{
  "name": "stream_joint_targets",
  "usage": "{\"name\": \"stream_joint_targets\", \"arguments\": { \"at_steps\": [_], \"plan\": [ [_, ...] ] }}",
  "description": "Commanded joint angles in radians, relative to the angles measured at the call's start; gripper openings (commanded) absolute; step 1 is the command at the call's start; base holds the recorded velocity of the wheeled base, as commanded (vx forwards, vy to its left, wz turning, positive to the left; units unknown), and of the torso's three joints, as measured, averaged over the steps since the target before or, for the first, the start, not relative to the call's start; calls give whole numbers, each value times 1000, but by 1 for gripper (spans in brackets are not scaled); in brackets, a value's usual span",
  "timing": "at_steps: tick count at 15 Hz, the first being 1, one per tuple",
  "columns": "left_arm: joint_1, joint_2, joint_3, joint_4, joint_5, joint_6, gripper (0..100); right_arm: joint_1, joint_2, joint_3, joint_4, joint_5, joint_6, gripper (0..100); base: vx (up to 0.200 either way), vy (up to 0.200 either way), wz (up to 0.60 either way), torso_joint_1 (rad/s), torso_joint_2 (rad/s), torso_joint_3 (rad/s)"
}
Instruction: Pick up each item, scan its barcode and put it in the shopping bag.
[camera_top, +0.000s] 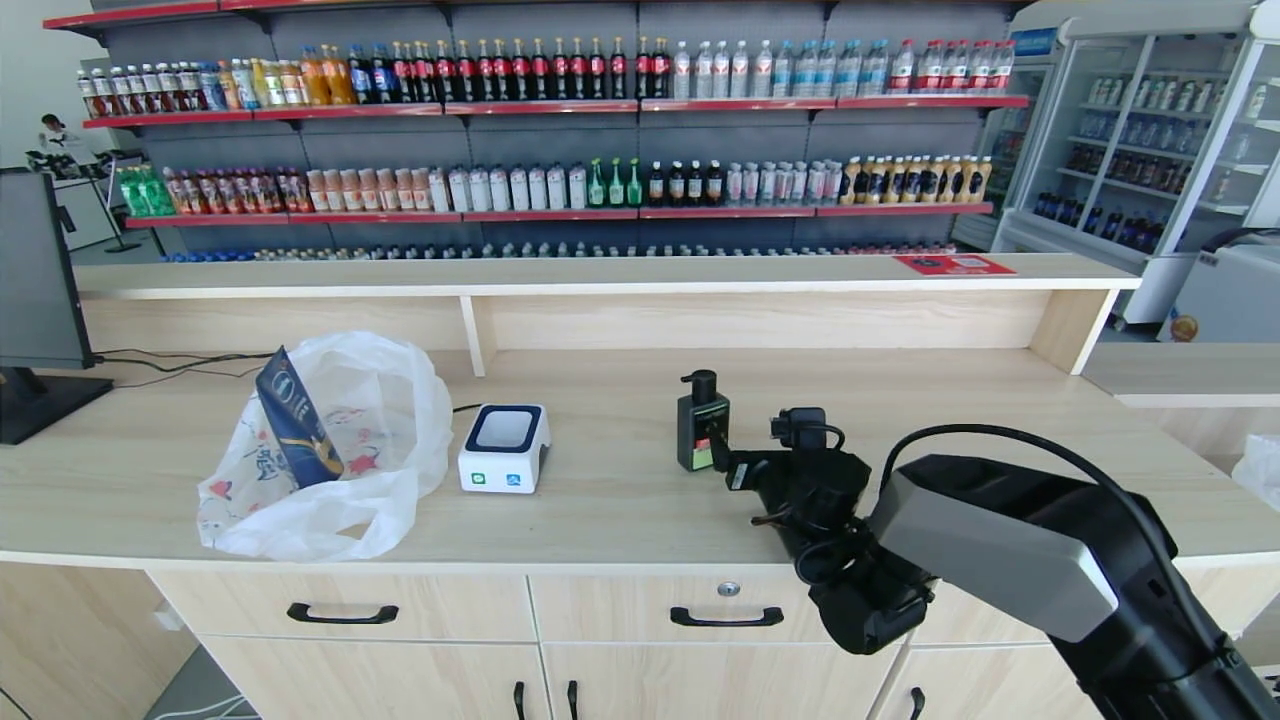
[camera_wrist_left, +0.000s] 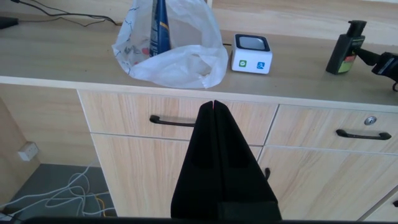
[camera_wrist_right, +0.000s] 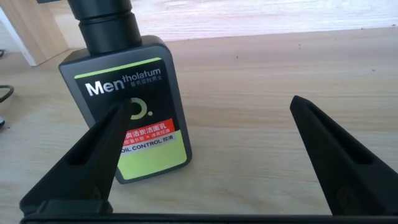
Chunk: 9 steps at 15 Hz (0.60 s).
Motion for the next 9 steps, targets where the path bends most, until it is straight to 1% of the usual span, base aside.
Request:
{"name": "stream_joint_targets", "arguments": {
  "at_steps": [1, 5, 9],
  "plan": [
    [0, 0, 0, 0, 0, -1, 0, -5, 10, -9, -1, 0, 0, 100, 0, 0, 0, 0, 0, 0],
    [0, 0, 0, 0, 0, -1, 0, -22, 30, -46, -1, -23, 1, 100, 0, 0, 0, 0, 0, 0],
    [0, 0, 0, 0, 0, -1, 0, -22, 27, -66, -1, -25, -5, 100, 0, 0, 0, 0, 0, 0]
  ]
}}
